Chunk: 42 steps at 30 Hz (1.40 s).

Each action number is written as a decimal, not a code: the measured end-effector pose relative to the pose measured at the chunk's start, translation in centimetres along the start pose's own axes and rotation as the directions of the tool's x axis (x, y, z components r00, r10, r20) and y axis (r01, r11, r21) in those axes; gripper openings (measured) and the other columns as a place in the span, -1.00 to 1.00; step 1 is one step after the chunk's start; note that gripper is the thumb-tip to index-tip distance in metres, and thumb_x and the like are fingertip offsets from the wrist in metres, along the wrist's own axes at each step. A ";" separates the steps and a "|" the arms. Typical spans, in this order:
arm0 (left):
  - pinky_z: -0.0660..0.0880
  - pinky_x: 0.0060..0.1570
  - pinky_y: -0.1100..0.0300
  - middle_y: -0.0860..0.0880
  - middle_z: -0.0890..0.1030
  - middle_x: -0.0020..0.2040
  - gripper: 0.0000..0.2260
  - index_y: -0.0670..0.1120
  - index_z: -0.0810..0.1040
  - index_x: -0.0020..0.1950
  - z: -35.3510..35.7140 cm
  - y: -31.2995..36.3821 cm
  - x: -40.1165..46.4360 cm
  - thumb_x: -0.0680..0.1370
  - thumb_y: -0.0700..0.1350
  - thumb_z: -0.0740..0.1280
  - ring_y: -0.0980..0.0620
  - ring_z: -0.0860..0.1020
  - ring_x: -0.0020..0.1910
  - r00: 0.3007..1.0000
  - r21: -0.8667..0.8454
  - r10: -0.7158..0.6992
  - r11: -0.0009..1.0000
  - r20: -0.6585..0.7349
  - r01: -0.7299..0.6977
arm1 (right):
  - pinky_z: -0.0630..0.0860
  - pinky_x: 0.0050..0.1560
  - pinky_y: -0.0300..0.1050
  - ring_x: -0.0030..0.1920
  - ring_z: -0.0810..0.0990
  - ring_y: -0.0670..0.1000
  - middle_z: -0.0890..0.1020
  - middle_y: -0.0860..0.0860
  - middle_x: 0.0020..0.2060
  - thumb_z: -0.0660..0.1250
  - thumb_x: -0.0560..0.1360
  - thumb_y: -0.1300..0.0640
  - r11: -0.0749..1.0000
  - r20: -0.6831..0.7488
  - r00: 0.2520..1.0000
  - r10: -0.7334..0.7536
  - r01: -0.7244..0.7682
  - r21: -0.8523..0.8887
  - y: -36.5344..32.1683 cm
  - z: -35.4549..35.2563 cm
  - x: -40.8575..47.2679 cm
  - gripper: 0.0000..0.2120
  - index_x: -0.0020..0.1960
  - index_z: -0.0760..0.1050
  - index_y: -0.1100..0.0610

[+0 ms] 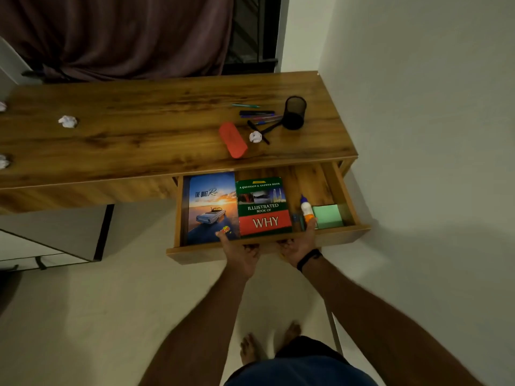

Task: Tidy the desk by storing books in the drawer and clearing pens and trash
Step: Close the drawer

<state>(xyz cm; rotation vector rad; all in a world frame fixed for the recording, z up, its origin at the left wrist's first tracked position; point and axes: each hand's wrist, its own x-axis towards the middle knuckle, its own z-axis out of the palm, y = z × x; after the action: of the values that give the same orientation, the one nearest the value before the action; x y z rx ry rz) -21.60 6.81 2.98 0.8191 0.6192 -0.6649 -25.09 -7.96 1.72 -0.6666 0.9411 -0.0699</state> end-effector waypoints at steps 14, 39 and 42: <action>0.39 0.33 -0.14 -0.18 0.49 0.31 -0.07 -0.12 0.35 0.44 6.9 5.5 7.3 0.36 0.55 0.05 -0.19 0.47 0.30 0.998 -0.100 0.061 0.993 0.021 -0.059 | 0.43 0.32 0.15 0.29 0.48 0.19 0.48 0.19 0.34 0.13 0.26 -0.59 0.991 0.060 0.992 0.111 -0.115 0.068 -7.7 6.6 5.8 0.00 0.47 0.30 0.07; 0.37 0.35 -0.03 -0.22 0.37 0.44 -0.13 -0.12 0.25 0.50 14.7 14.7 15.8 0.41 0.49 0.09 -0.20 0.40 0.38 0.998 0.166 -0.026 0.986 -0.060 0.035 | 0.55 0.05 0.06 -0.07 0.59 0.15 0.60 0.18 -0.03 0.35 0.38 -0.35 0.961 0.179 0.975 0.134 -0.084 -0.263 -15.5 13.4 14.8 -0.39 0.18 0.51 0.11; 0.51 -0.02 0.09 -0.23 0.59 0.20 -0.28 -0.12 0.40 0.33 15.8 15.3 15.8 0.44 0.43 0.17 -0.17 0.60 0.07 0.984 0.645 -0.009 0.754 -0.179 0.124 | 0.49 0.18 0.01 0.13 0.58 0.13 0.60 0.15 0.15 0.30 0.47 -0.27 0.692 0.121 0.954 0.275 -0.109 -0.713 -16.6 13.9 15.0 -0.43 0.31 0.45 0.10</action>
<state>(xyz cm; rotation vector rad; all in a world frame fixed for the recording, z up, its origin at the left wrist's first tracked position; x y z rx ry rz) 3.39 -2.73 7.00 1.5322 0.5660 -0.9063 -1.69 -19.31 5.71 -1.2508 0.8025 0.5811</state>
